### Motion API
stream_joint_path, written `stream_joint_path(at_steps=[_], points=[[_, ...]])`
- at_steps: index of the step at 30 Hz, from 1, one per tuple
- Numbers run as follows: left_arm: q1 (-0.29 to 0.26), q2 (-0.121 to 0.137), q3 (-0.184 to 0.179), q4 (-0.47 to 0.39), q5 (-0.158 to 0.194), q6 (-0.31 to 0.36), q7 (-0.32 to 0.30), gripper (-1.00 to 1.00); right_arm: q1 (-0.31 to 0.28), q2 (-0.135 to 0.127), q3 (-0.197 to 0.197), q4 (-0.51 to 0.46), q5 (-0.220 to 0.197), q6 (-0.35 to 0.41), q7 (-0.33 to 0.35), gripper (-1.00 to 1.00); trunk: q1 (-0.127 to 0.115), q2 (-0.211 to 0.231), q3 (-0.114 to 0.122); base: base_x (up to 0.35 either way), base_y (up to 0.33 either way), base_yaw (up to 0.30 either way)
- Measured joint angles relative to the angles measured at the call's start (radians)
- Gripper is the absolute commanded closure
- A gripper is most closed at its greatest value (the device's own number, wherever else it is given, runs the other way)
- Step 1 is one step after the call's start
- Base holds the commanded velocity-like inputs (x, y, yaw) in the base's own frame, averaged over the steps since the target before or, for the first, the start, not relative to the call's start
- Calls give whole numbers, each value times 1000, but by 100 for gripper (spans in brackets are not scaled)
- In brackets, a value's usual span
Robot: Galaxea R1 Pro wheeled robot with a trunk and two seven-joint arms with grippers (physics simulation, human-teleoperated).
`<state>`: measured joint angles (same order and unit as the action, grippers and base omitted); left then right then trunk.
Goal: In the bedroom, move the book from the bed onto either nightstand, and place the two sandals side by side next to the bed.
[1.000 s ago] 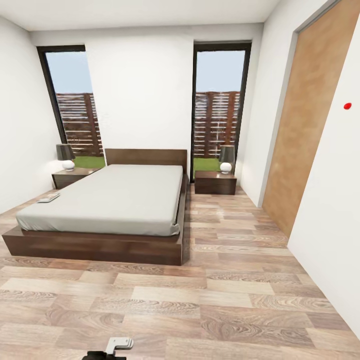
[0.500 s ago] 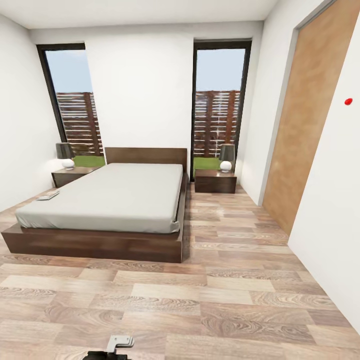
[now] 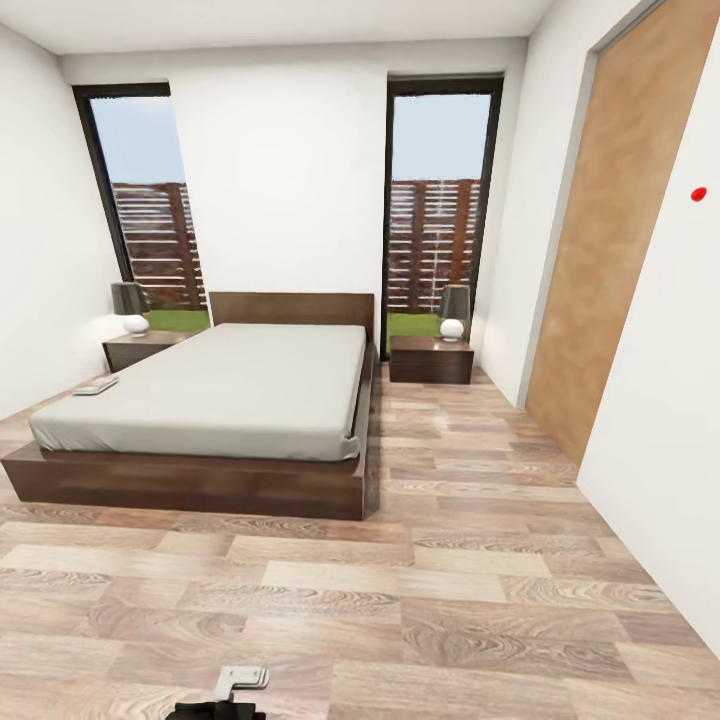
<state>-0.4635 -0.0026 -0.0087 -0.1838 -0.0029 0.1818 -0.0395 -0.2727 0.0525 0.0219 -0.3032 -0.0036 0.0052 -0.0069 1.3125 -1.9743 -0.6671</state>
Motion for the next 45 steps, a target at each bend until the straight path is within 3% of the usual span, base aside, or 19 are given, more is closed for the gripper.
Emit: stream_joint_path(at_steps=[45], points=[[0,-20,-1,0,-2,-32,3,-100,1,-12,0,-1,-1,-32,3,-100,173,-315,-141,0,0,0]])
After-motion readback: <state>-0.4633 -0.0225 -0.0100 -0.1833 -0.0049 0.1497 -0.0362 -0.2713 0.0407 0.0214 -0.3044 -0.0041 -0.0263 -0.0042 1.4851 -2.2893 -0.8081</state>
